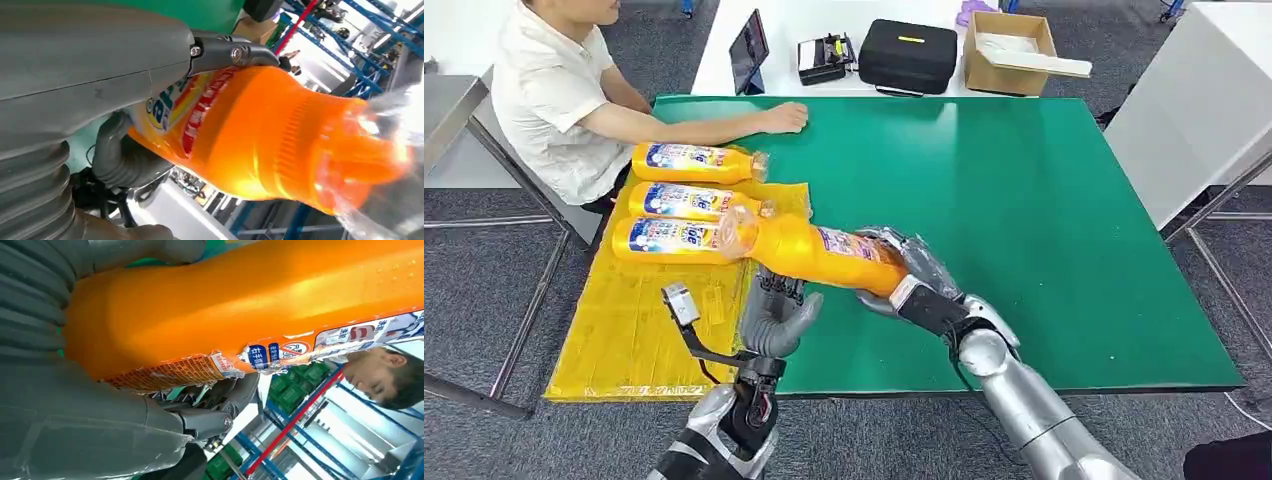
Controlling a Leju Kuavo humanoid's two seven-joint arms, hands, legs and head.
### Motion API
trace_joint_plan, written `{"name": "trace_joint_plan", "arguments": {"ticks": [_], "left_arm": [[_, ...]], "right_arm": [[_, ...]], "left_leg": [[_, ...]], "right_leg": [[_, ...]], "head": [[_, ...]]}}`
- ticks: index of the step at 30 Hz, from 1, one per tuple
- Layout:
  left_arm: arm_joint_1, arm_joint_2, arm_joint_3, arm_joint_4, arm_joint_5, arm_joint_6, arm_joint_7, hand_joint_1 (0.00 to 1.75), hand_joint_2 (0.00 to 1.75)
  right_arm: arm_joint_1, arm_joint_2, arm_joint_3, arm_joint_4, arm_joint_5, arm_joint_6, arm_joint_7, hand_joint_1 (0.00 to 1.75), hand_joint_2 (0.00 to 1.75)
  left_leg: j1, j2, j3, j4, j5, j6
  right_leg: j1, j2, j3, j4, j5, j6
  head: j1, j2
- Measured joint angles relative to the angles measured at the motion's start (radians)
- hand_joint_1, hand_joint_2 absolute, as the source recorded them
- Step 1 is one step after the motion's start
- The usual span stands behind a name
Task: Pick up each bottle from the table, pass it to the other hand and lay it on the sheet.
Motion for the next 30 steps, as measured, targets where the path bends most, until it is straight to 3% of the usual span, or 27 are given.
{"name": "trace_joint_plan", "arguments": {"ticks": [21, 22, 23, 30], "left_arm": [[-0.045, -0.014, 0.043, 0.006, -0.002, 0.088, -0.036, 0.00, 1.75], [-0.045, -0.014, 0.046, 0.004, -0.002, 0.093, -0.037, 0.19, 1.75], [-0.045, -0.015, 0.050, -0.002, -0.002, 0.097, -0.038, 1.75, 1.75], [-0.045, -0.015, 0.060, -0.009, 0.006, 0.099, -0.030, 1.75, 1.75]], "right_arm": [[0.005, 0.067, 0.064, 0.046, 0.000, 0.013, 0.004, 1.75, 1.75], [0.008, 0.069, 0.065, 0.049, -0.003, 0.012, 0.004, 1.75, 1.75], [0.011, 0.070, 0.066, 0.052, -0.005, 0.011, 0.004, 1.75, 1.75], [0.013, 0.082, 0.072, 0.076, -0.008, 0.011, 0.003, 1.75, 1.75]], "left_leg": [[0.000, 0.000, -0.001, 0.000, 0.000, 0.000], [0.000, 0.000, -0.001, 0.000, 0.000, 0.000], [0.000, 0.000, -0.001, 0.000, 0.000, 0.000], [0.000, 0.000, -0.001, 0.000, 0.000, 0.000]], "right_leg": [[0.000, 0.000, -0.001, 0.000, 0.000, 0.000], [0.000, 0.000, -0.001, 0.000, 0.000, 0.000], [0.000, 0.000, -0.001, 0.000, 0.000, 0.000], [0.000, 0.000, -0.001, 0.000, 0.000, 0.000]], "head": [[0.000, 0.000], [0.000, 0.000], [0.000, 0.000], [0.000, 0.000]]}}
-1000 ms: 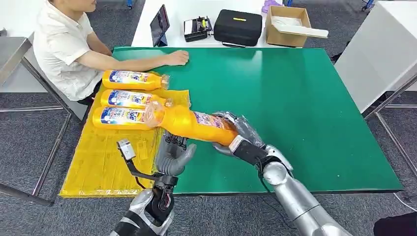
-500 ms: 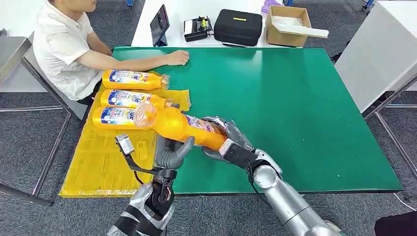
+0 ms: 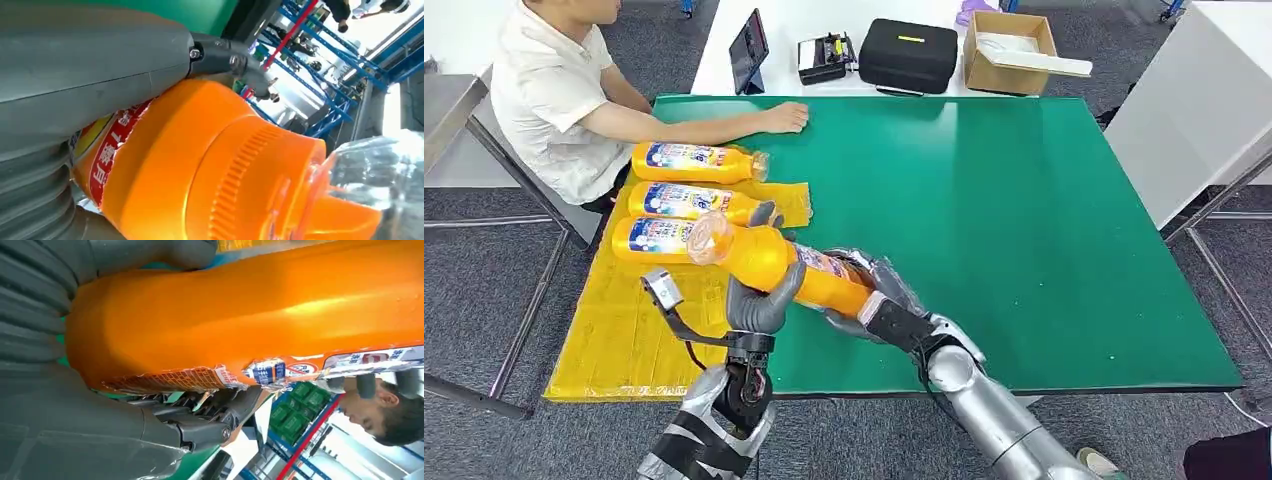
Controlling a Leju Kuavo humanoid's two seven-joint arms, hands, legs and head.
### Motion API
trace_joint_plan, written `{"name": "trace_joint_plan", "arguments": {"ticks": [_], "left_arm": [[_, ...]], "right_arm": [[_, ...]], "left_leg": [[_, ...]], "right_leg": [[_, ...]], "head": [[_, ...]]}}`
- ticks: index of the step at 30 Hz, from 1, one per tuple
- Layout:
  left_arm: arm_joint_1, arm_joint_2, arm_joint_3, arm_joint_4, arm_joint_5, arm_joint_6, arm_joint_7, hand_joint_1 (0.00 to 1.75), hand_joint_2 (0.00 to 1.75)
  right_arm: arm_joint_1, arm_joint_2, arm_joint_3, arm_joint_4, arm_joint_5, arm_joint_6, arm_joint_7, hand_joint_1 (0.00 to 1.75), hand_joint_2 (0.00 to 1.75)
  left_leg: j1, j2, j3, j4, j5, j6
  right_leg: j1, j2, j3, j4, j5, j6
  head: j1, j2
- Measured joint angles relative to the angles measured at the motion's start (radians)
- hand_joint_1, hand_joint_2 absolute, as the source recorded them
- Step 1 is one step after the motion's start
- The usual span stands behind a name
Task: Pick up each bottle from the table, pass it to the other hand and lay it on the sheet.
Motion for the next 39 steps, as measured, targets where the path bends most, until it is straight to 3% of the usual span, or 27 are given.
{"name": "trace_joint_plan", "arguments": {"ticks": [12, 13, 14, 15, 16, 17, 27, 30, 34, 37, 39], "left_arm": [[0.006, 0.000, 0.008, -0.006, -0.009, 0.000, -0.010, 1.75, 1.75], [0.007, 0.000, 0.008, -0.008, -0.011, 0.002, -0.008, 1.75, 1.75], [0.007, 0.000, 0.006, -0.009, -0.019, 0.006, -0.004, 1.75, 1.75], [0.007, 0.000, 0.005, -0.009, -0.025, 0.011, -0.002, 1.75, 1.75], [0.008, 0.000, 0.002, -0.009, -0.031, 0.017, 0.002, 1.75, 1.75], [0.008, 0.000, -0.003, -0.009, -0.035, 0.022, 0.005, 1.75, 1.75], [0.006, 0.003, -0.037, -0.011, -0.185, 0.149, -0.016, 1.75, 1.75], [0.014, 0.014, -0.054, -0.041, -0.303, 0.218, -0.023, 1.75, 1.75], [0.020, 0.030, -0.067, -0.069, -0.349, 0.242, -0.020, 1.75, 1.75], [0.039, 0.044, -0.069, -0.111, -0.408, 0.249, -0.003, 1.75, 1.75], [0.047, 0.053, -0.069, -0.138, -0.426, 0.249, 0.006, 1.75, 1.75]], "right_arm": [[0.002, 0.007, -0.001, 0.019, -0.041, -0.008, -0.007, 1.75, 1.75], [0.003, 0.007, -0.003, 0.021, -0.048, -0.011, -0.009, 1.43, 1.75], [0.005, 0.007, -0.006, 0.023, -0.055, -0.012, -0.011, 1.27, 1.75], [0.007, 0.007, -0.010, 0.026, -0.060, -0.014, -0.014, 1.27, 1.75], [0.009, 0.011, -0.015, 0.028, -0.067, -0.017, -0.018, 0.09, 1.75], [0.012, 0.014, -0.024, 0.032, -0.073, -0.018, -0.022, 0.00, 1.75], [0.042, 0.038, -0.066, 0.060, -0.082, -0.051, -0.037, 0.00, 1.75], [0.056, 0.050, -0.089, 0.063, -0.016, -0.179, -0.043, 0.00, 1.75], [0.061, 0.056, -0.101, 0.064, 0.043, -0.253, -0.046, 0.00, 1.75], [0.062, 0.054, -0.107, 0.068, 0.239, -0.476, -0.024, 0.00, 1.75], [0.057, 0.051, -0.113, 0.080, 0.305, -0.555, -0.020, 0.00, 1.75]], "left_leg": [[0.000, 0.000, 0.000, 0.000, 0.000, 0.000], [0.000, 0.000, 0.000, 0.000, 0.000, 0.000], [0.000, 0.000, 0.000, 0.000, 0.000, 0.000], [0.000, 0.000, 0.000, 0.000, 0.000, 0.000], [0.000, 0.000, 0.000, 0.000, 0.000, 0.000], [0.000, 0.000, 0.000, 0.000, 0.000, 0.000], [0.000, 0.000, 0.000, 0.000, 0.000, 0.000], [0.000, 0.000, -0.001, 0.000, 0.000, 0.000], [0.000, 0.000, -0.001, 0.000, 0.000, 0.000], [0.000, 0.000, -0.001, 0.000, 0.000, 0.000], [0.000, 0.000, -0.001, 0.000, 0.000, 0.000]], "right_leg": [[0.000, 0.000, -0.001, 0.000, 0.000, 0.000], [0.000, 0.000, -0.001, 0.000, 0.000, 0.000], [0.000, 0.000, -0.001, 0.000, 0.000, 0.000], [0.000, 0.000, -0.001, 0.000, 0.000, 0.000], [0.000, 0.000, -0.001, 0.000, 0.000, 0.000], [0.000, 0.000, -0.001, 0.000, 0.000, 0.000], [0.000, 0.000, 0.000, 0.000, 0.000, 0.000], [0.000, 0.000, -0.001, 0.000, 0.000, 0.000], [0.000, 0.000, -0.001, 0.000, 0.000, 0.000], [0.000, 0.000, -0.001, 0.000, 0.000, 0.000], [0.000, 0.000, -0.001, 0.000, 0.000, 0.000]], "head": [[0.000, 0.000], [0.000, 0.000], [0.000, 0.000], [0.000, 0.000], [0.000, 0.000], [0.000, 0.000], [0.000, 0.000], [0.000, 0.000], [0.000, 0.000], [0.000, 0.000], [0.000, 0.000]]}}
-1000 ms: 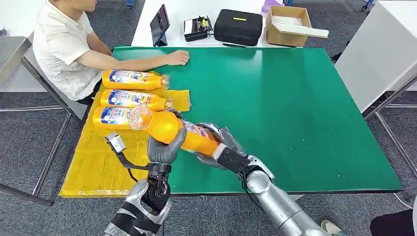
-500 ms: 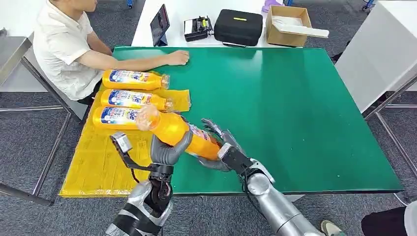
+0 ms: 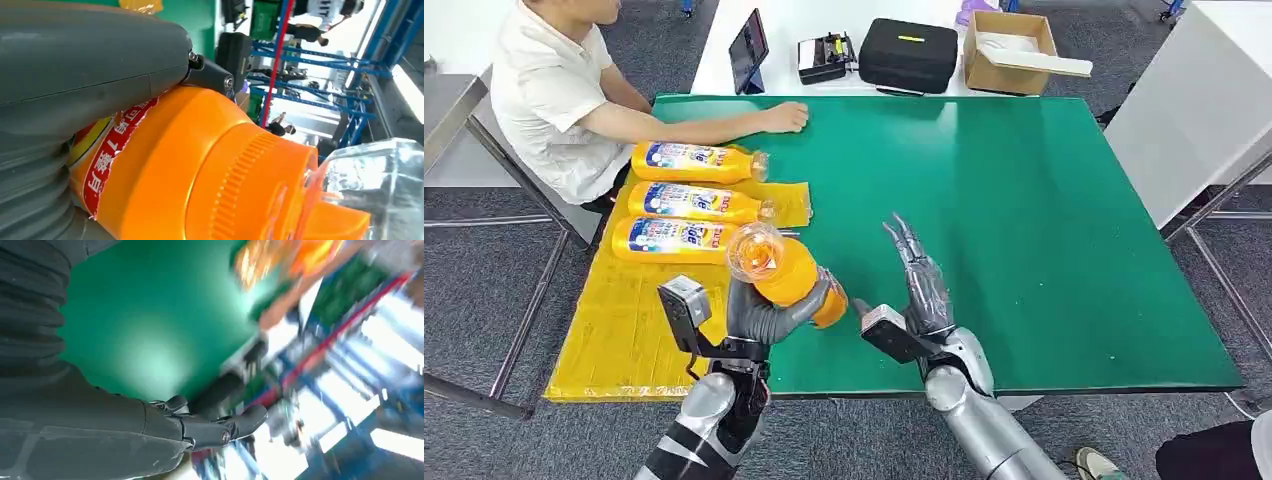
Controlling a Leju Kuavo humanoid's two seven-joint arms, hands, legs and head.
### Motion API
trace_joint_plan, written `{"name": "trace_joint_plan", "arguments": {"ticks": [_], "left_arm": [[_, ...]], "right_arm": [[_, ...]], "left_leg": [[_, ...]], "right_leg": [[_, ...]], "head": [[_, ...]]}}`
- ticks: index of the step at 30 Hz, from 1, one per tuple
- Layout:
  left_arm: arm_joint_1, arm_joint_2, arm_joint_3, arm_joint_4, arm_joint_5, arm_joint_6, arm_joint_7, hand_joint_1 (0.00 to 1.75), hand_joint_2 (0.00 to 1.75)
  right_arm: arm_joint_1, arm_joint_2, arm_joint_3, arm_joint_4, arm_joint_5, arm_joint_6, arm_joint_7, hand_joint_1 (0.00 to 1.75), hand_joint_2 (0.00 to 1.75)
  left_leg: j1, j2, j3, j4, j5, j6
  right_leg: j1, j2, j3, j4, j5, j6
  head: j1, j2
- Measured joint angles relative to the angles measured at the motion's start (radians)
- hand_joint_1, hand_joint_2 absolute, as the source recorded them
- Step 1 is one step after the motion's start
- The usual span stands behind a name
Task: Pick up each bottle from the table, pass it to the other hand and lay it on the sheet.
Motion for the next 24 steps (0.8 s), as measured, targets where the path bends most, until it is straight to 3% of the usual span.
{"name": "trace_joint_plan", "arguments": {"ticks": [6, 10, 13, 17, 24], "left_arm": [[0.015, 0.013, 0.000, -0.037, -0.028, 0.011, 0.006, 1.75, 1.75], [0.007, 0.032, -0.020, -0.036, -0.290, 0.191, -0.006, 1.75, 1.75], [-0.018, 0.053, -0.033, -0.011, -0.579, 0.335, 0.023, 1.75, 1.75], [-0.061, 0.080, -0.044, 0.075, -0.879, 0.402, 0.107, 1.75, 1.75], [-0.104, 0.103, -0.043, 0.201, -0.988, 0.424, 0.132, 1.75, 1.75]], "right_arm": [[0.000, -0.005, -0.006, 0.021, 0.059, -0.056, 0.028, 0.00, 1.75], [-0.005, -0.019, -0.024, 0.047, 0.191, -0.182, 0.100, 0.00, 1.75], [-0.004, -0.034, -0.058, 0.057, 0.202, -0.182, 0.098, 0.00, 1.75], [-0.005, -0.037, -0.096, 0.057, 0.201, -0.154, 0.080, 0.00, 1.75], [-0.007, -0.033, -0.122, 0.058, 0.202, -0.123, 0.067, 0.00, 1.75]], "left_leg": [[0.000, 0.000, 0.000, 0.000, 0.000, 0.000], [0.000, 0.000, 0.000, 0.000, 0.000, 0.000], [0.000, 0.000, 0.000, 0.000, 0.000, 0.000], [0.000, 0.000, 0.000, 0.000, 0.000, 0.000], [0.000, 0.000, 0.000, 0.000, 0.000, 0.000]], "right_leg": [[0.000, 0.000, 0.000, 0.000, 0.000, 0.000], [0.000, 0.000, 0.000, 0.000, 0.000, 0.000], [0.000, 0.000, 0.000, 0.000, 0.000, 0.000], [0.000, 0.000, 0.000, 0.000, 0.000, 0.000], [0.000, 0.000, 0.000, 0.000, 0.000, 0.000]], "head": [[0.000, 0.000], [0.000, 0.000], [0.000, 0.000], [0.000, 0.000], [0.000, 0.000]]}}
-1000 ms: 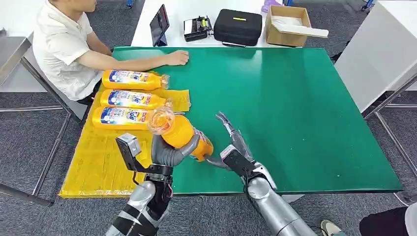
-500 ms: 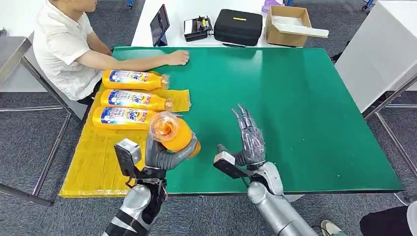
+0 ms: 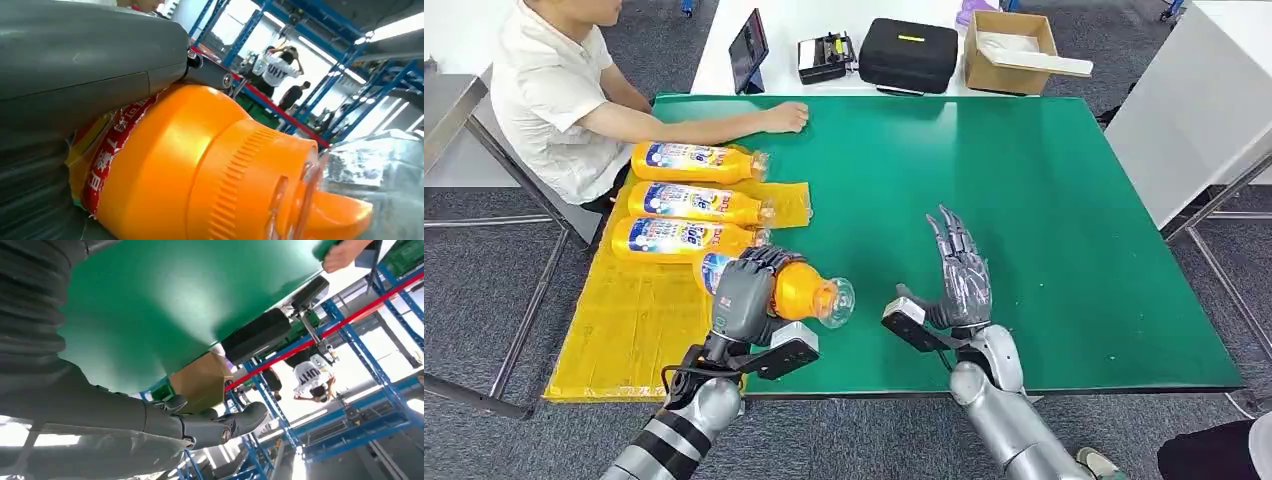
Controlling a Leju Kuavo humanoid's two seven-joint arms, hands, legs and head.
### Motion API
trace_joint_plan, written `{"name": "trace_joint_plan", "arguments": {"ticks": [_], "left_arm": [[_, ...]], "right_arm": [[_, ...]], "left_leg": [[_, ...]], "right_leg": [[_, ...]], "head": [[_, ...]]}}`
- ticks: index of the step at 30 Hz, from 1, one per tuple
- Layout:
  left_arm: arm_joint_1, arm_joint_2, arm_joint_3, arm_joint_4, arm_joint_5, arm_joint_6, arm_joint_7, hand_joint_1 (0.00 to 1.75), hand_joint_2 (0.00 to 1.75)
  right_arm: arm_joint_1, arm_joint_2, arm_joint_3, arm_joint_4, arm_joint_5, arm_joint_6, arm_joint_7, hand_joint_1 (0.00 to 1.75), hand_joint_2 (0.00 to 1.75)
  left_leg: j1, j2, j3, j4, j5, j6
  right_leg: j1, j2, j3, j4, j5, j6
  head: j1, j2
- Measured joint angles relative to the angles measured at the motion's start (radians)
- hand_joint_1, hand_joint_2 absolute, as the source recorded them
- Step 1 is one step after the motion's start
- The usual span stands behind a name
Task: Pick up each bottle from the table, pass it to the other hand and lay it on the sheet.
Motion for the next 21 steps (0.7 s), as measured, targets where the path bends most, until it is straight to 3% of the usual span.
{"name": "trace_joint_plan", "arguments": {"ticks": [10, 17, 21], "left_arm": [[-0.070, 0.019, 0.020, 0.209, -0.254, 0.022, 0.171, 1.75, 1.75], [-0.139, 0.038, 0.029, 0.374, -0.518, -0.078, 0.447, 1.75, 1.75], [-0.171, 0.039, 0.056, 0.420, -0.544, -0.089, 0.531, 1.75, 1.75]], "right_arm": [[-0.003, 0.020, -0.007, 0.006, -0.027, 0.055, -0.024, 0.00, 1.75], [0.003, 0.034, -0.014, 0.000, -0.040, 0.096, -0.031, 0.00, 1.75], [0.013, 0.039, -0.029, -0.011, -0.041, 0.114, -0.031, 0.00, 1.75]], "left_leg": [[0.000, 0.000, 0.000, 0.000, 0.000, 0.000], [0.000, 0.000, 0.000, 0.000, 0.000, 0.000], [0.000, 0.000, 0.000, 0.000, 0.000, 0.000]], "right_leg": [[0.000, 0.000, 0.000, 0.000, 0.000, 0.000], [0.000, 0.000, 0.000, 0.000, 0.000, 0.000], [0.000, 0.000, 0.000, 0.000, 0.000, 0.000]], "head": [[0.000, 0.000], [0.000, 0.000], [0.000, 0.000]]}}
